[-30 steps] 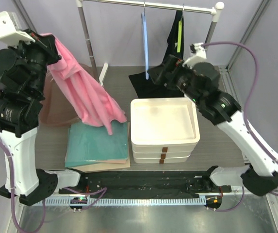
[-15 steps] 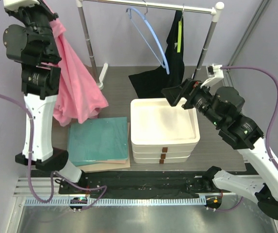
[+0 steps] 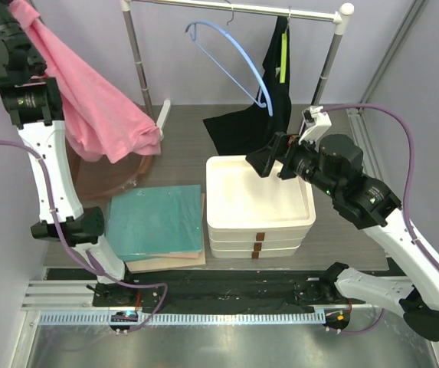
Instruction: Remove the t-shirt from the hanger
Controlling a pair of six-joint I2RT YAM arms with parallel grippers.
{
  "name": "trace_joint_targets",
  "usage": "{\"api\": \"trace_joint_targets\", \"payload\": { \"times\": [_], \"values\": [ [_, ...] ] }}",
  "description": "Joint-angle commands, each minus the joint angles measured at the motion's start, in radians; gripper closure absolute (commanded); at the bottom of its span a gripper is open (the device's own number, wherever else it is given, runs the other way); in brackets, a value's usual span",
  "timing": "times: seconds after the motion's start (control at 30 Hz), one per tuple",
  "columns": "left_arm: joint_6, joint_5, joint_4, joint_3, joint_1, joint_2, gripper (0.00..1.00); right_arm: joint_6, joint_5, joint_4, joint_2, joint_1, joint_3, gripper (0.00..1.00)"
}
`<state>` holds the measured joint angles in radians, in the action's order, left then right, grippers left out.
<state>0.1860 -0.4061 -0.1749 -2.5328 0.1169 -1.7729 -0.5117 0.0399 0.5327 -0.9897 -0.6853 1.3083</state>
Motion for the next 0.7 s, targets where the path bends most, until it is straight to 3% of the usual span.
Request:
{"api": "trace_joint_targets", "payload": {
  "times": [0.0, 0.1, 0.27, 0.33, 0.5, 0.67],
  "values": [
    [0.17, 0.064, -0.049, 0.029, 0.082, 0.02, 1.0, 0.033, -0.012, -0.007, -0.012, -0.002, 0.02, 0.0],
    [0.243, 0.084, 0.011, 0.08, 0.093, 0.02, 1.0, 0.035, -0.011, -0.008, -0.013, -0.002, 0.013, 0.0],
    [0.392, 0.26, 0.17, 0.179, 0.07, 0.023, 1.0, 0.018, -0.012, -0.031, 0.022, -0.002, -0.02, 0.0],
    [0.482, 0.35, 0.172, 0.299, 0.055, 0.05, 1.0, 0.009, -0.012, -0.037, 0.045, -0.002, -0.033, 0.0],
    [0.506, 0.401, 0.21, 0.465, -0.051, 0.084, 1.0, 0.002, -0.015, -0.042, 0.08, -0.002, -0.073, 0.0],
    [0.615, 0.435, 0.194, 0.696, -0.068, 0.131, 1.0, 0.004, -0.008, -0.037, 0.132, -0.002, -0.098, 0.0]
  ]
}}
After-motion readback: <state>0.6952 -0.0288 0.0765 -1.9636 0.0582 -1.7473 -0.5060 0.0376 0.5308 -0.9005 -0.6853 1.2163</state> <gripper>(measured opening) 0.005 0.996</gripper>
